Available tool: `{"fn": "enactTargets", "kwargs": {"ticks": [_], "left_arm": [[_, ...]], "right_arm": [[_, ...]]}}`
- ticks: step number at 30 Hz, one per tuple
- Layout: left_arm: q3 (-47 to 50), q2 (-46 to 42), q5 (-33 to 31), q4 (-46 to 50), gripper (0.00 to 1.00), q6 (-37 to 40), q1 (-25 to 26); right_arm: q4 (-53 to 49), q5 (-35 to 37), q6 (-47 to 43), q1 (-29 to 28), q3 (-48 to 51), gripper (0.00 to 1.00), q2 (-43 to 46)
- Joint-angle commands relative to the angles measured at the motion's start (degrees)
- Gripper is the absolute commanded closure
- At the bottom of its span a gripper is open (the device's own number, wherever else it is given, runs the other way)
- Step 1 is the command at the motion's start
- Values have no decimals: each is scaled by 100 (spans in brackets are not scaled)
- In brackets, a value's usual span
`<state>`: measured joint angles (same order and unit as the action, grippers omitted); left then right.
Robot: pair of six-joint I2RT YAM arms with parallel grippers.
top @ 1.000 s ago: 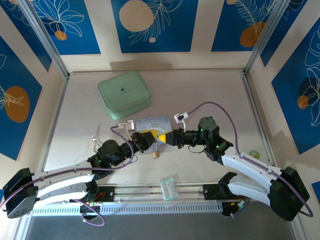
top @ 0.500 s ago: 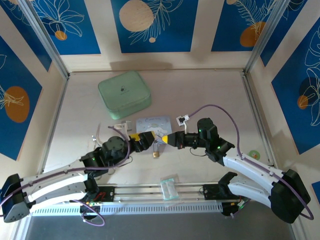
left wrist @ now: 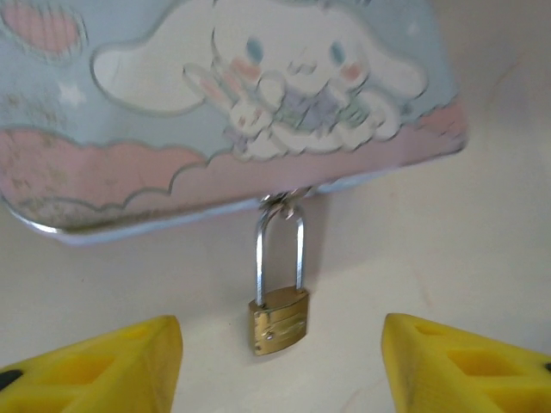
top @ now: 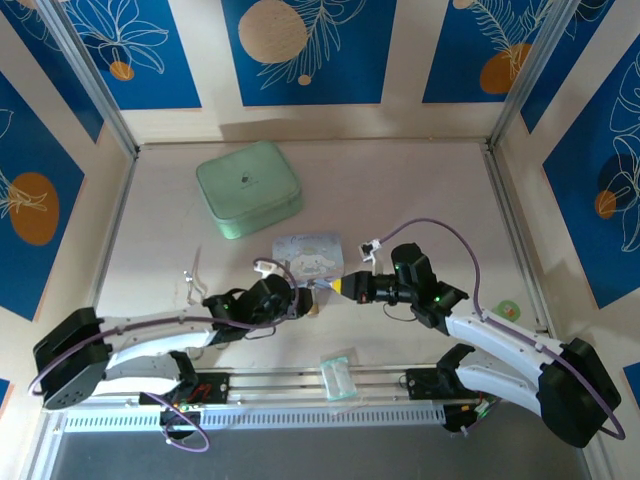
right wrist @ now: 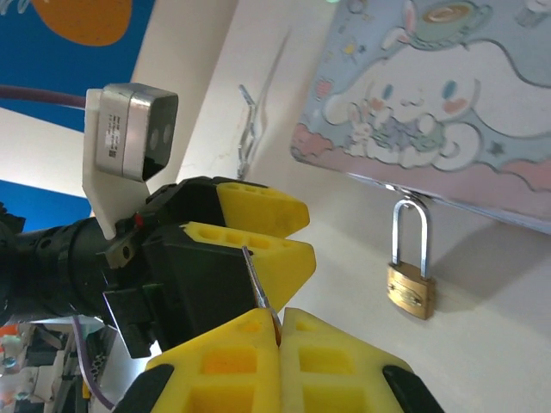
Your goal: Unlock a padlock with a key
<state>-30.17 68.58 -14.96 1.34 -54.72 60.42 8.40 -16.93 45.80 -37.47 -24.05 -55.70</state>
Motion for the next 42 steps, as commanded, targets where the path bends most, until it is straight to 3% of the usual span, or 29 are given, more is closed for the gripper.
{"fn": "enactTargets", "kwargs": {"ticks": [1,17,26,42], "left_arm": [[-179,250,-106,-178,40,196,53],[-801,1755,267,-297,44,355,56],[-1010,1984,314,121,55,172,65],[-1014,2495,528,-82,57,-172,165]], "right_arm": [[-162,268,-80,21,149,100,187],[-444,374,-246,38,384,100,251],[-458,456,-225,47,564,100,393],[-299,530,-114,58,785,100,403]]}}
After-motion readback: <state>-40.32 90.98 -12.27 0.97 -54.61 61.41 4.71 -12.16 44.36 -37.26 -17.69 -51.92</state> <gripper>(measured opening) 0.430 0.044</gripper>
